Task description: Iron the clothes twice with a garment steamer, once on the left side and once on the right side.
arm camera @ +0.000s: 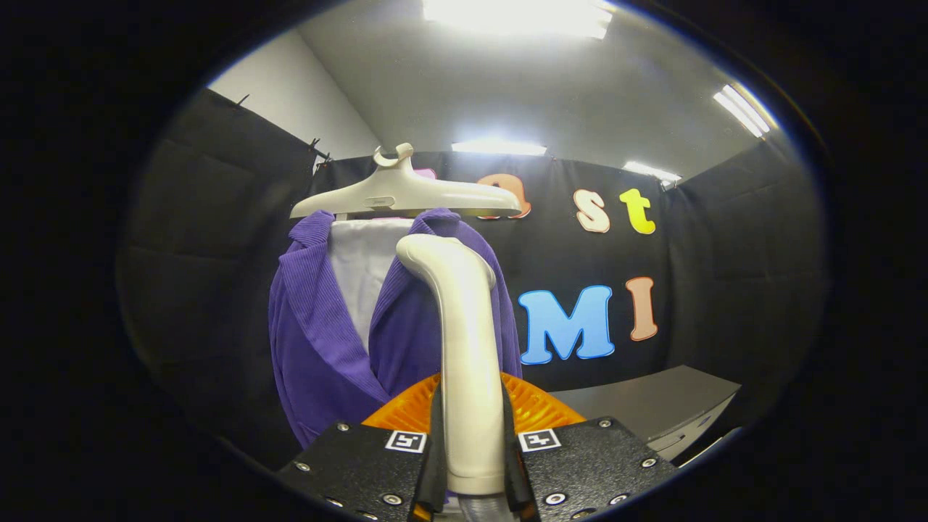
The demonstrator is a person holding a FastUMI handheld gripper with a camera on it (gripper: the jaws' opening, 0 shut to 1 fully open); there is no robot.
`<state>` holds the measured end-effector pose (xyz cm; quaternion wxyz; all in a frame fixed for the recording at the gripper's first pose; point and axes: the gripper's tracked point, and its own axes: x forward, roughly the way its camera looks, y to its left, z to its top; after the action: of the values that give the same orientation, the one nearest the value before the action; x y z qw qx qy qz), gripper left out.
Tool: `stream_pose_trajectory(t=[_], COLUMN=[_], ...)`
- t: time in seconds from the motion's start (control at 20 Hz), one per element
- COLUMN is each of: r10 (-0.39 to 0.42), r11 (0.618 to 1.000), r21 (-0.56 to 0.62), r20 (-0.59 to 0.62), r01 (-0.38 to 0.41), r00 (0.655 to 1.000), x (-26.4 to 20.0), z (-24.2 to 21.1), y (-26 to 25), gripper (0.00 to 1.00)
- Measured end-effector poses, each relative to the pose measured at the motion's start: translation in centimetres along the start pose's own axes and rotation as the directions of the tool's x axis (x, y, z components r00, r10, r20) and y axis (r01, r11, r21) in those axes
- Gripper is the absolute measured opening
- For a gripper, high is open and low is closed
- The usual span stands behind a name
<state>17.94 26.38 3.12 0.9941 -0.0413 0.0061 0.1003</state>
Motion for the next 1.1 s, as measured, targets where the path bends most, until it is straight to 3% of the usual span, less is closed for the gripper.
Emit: stream_pose_trajectory(t=[0.65,1.1], r10=[-0.043,-0.047], r11=[0.997,0.991], r21=[-0.064,-0.136], r20=[-0.124,-0.227], r01=[0.036,0.016], r00=[0.991,0.973], x=[-2.8,-5.0], z=[-10.8,-19.1], y=[-2.2,-2.4], gripper=[0.31,0.32])
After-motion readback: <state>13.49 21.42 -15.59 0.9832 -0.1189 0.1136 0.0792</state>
